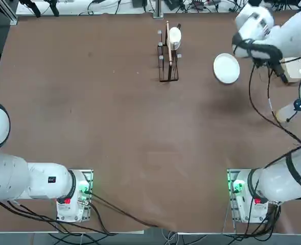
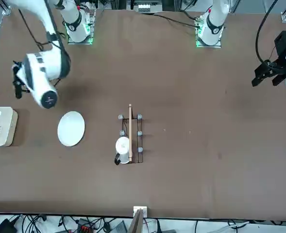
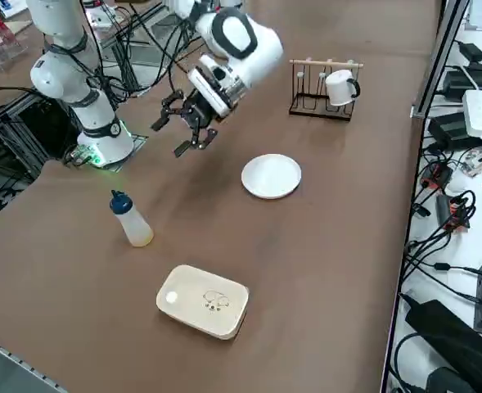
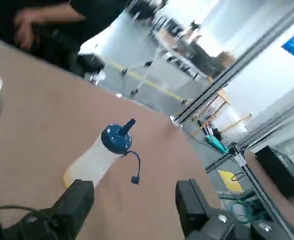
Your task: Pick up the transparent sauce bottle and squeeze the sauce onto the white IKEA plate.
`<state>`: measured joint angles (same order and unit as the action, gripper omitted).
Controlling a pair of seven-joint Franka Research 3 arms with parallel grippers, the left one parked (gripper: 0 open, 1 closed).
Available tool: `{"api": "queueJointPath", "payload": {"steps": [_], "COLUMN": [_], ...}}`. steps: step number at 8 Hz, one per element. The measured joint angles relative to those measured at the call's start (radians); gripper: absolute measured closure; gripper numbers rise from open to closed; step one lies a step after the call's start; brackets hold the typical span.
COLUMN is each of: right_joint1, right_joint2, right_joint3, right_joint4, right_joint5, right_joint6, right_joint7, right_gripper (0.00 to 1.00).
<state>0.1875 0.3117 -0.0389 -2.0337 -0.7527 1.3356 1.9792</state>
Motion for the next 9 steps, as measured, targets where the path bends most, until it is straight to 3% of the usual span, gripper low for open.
{"api": "queueJointPath", "payload": {"steps": [2,6,9], "right_joint1": [-0.016,-0.096,-0.138], "right_joint2": [0.092,0.296,0.348], "right_joint3": [-0.011,-0.017,-0.018], "right_joint4": [-0.070,-0.084,-0.083], "right_joint5": [-0.105,-0.242,-0.278], "right_joint6": [0.017,0.096,0.108], "right_joint7": [0.255,0.603,0.735], "right_gripper": [0.00,0.01,0.01]}}
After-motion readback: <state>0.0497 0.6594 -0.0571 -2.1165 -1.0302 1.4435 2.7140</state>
